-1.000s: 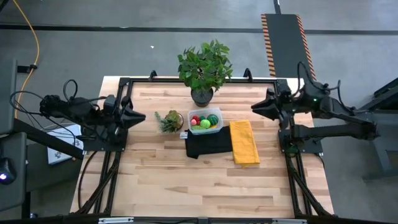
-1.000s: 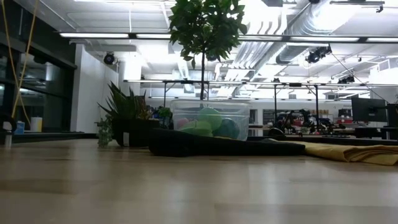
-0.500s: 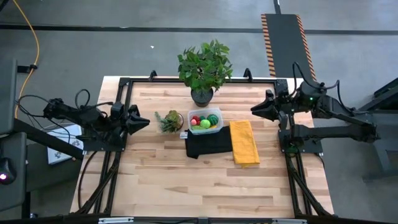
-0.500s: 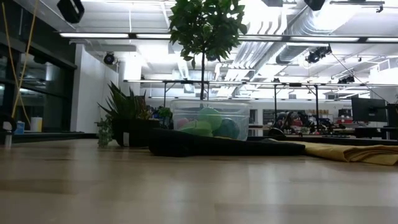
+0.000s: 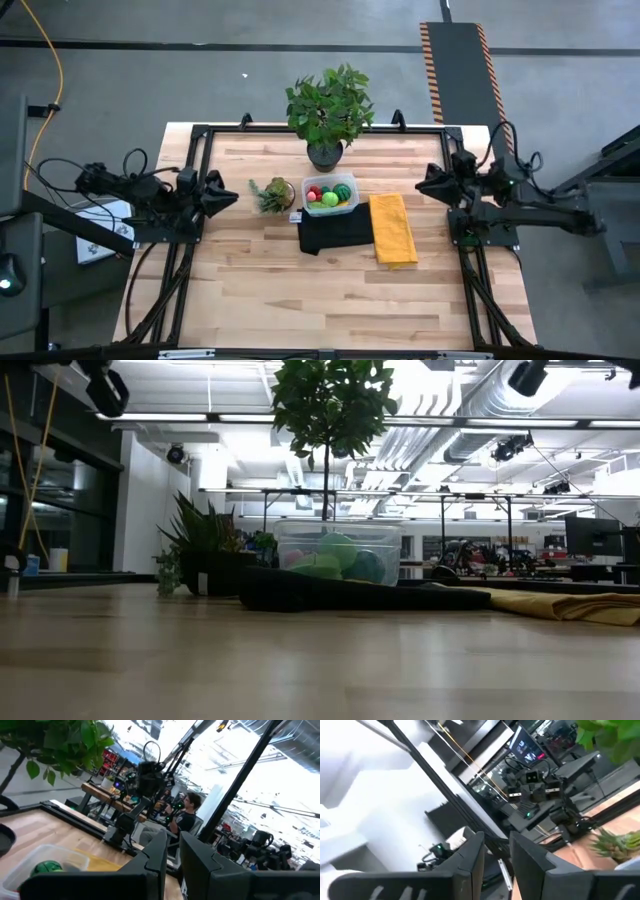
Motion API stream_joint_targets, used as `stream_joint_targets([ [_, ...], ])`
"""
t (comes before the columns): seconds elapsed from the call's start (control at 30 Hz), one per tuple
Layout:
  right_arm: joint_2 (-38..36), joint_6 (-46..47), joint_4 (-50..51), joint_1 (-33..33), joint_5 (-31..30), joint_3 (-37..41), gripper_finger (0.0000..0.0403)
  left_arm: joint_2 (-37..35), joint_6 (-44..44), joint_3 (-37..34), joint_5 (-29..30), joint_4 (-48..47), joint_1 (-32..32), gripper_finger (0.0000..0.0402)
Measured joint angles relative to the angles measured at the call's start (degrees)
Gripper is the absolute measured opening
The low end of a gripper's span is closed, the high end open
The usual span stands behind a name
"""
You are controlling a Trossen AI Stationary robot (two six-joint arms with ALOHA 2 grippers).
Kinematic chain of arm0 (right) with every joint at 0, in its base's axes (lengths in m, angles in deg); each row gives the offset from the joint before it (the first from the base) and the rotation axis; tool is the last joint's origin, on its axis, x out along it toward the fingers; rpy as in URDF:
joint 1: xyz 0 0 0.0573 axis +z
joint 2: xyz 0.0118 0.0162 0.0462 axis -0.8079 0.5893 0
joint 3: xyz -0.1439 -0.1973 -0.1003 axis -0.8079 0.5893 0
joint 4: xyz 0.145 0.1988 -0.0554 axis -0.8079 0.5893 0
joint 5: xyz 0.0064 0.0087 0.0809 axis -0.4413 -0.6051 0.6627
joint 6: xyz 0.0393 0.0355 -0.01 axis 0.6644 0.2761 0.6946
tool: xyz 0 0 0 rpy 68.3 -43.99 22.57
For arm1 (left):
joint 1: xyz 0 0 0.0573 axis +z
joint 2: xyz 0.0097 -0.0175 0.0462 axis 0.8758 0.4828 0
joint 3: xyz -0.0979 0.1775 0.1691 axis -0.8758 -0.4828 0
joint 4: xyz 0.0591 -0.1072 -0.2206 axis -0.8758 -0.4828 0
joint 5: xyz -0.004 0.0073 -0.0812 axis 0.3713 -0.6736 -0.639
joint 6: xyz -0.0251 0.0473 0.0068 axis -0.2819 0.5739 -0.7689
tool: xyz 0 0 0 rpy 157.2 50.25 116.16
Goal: Pick and placing Produce into tupperware
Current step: Return to Home Position
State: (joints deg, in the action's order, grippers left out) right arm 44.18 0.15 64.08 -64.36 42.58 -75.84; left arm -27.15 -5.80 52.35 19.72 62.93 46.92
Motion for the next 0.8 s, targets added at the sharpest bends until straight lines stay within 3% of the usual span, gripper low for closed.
stream_joint_targets([
  [0.5, -10.65, 0.07, 1.55, -0.04, -0.04, 2.97, 0.0085, -12.43, 2.09, -10.17, -1.78, 2.60, 0.00, 0.0042],
  [0.8, -12.70, 0.94, 5.52, -0.04, -0.65, 2.99, 0.0085, -12.31, 0.69, -13.08, -7.02, 4.45, 0.00, 0.0042],
])
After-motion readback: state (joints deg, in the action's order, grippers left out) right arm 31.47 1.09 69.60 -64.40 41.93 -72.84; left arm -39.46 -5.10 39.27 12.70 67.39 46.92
